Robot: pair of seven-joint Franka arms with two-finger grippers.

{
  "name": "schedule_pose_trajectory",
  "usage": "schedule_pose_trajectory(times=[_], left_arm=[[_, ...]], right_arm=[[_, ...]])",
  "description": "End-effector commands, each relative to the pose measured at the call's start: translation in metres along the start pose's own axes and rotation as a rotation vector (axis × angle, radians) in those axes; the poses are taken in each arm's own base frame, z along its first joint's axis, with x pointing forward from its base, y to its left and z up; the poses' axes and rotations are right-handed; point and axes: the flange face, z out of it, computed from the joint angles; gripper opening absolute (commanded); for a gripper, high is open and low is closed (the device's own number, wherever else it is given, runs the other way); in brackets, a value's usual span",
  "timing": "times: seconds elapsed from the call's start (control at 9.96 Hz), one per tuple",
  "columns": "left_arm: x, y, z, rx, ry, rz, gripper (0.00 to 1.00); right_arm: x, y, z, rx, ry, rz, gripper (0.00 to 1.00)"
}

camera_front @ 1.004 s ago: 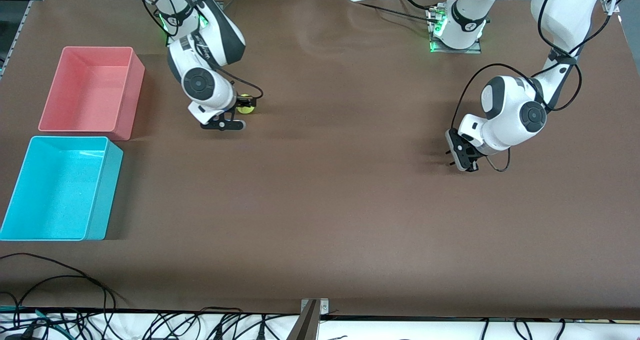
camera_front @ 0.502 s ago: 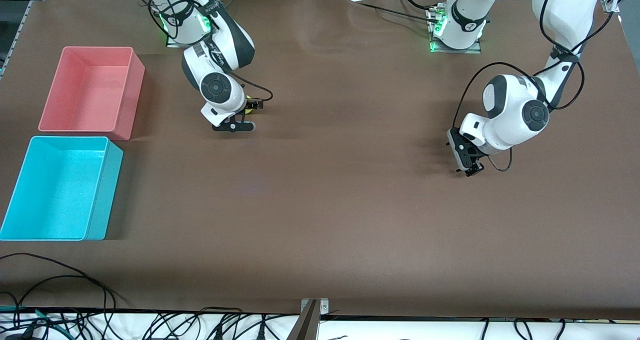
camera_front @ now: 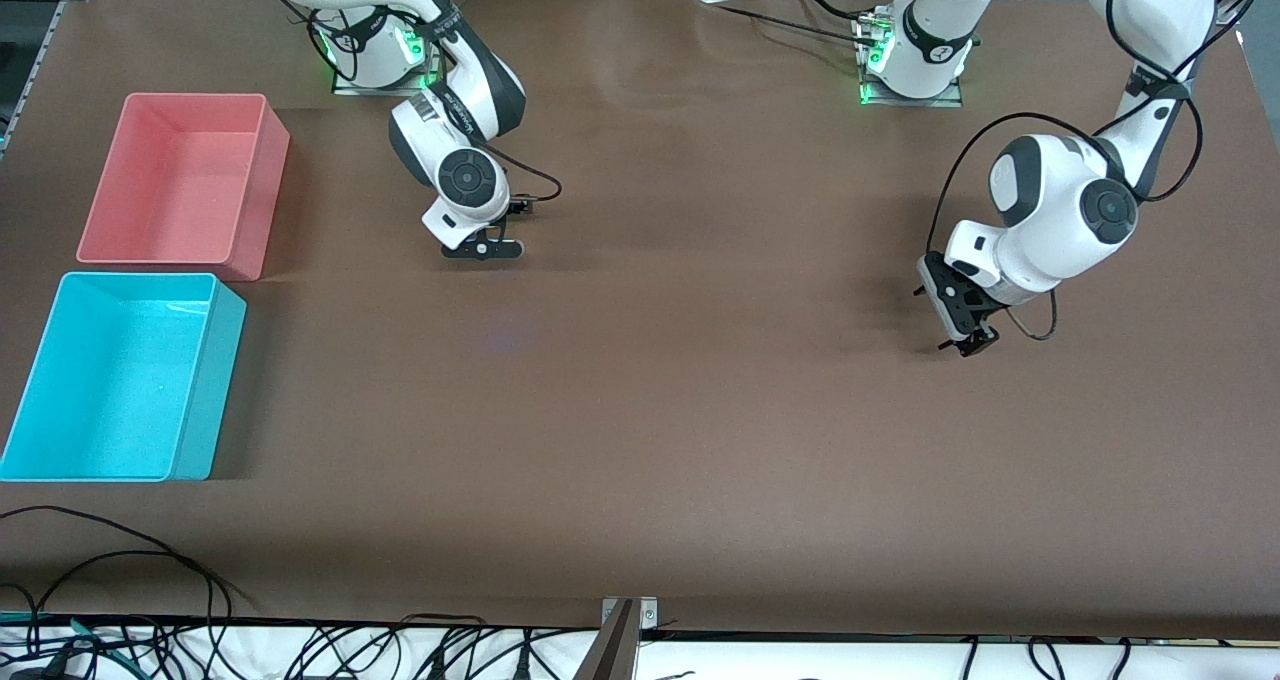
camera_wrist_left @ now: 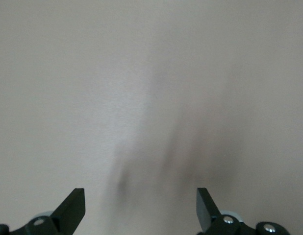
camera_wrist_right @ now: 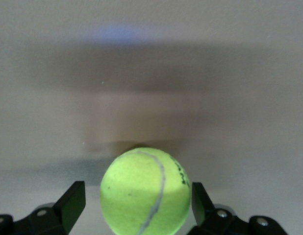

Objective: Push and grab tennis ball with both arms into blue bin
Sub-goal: 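Close the right gripper on the ball while the left gripper withdraws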

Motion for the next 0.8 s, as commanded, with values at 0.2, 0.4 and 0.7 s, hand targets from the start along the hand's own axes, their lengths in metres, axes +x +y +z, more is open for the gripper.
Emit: schedule_pose_trajectory(times=[0.2, 0.4, 0.7], left_arm=[[-0.01, -0.023, -0.071, 0.016, -0.002, -0.01, 1.0], [0.004, -0.044, -0.113, 0.025, -0.045, 0.051, 1.0], [0.019, -0.063, -0.175, 0.059, -0.109, 0.104, 1.0]], right_arm=[[0.008, -0.003, -0.013, -0.034, 0.005, 0.004, 0.33], [0.032, 0.008, -0.067, -0.051, -0.015, 0.041, 0.33], [0.063, 0.044, -0.154, -0.047, -0.034, 0.039, 0.33]])
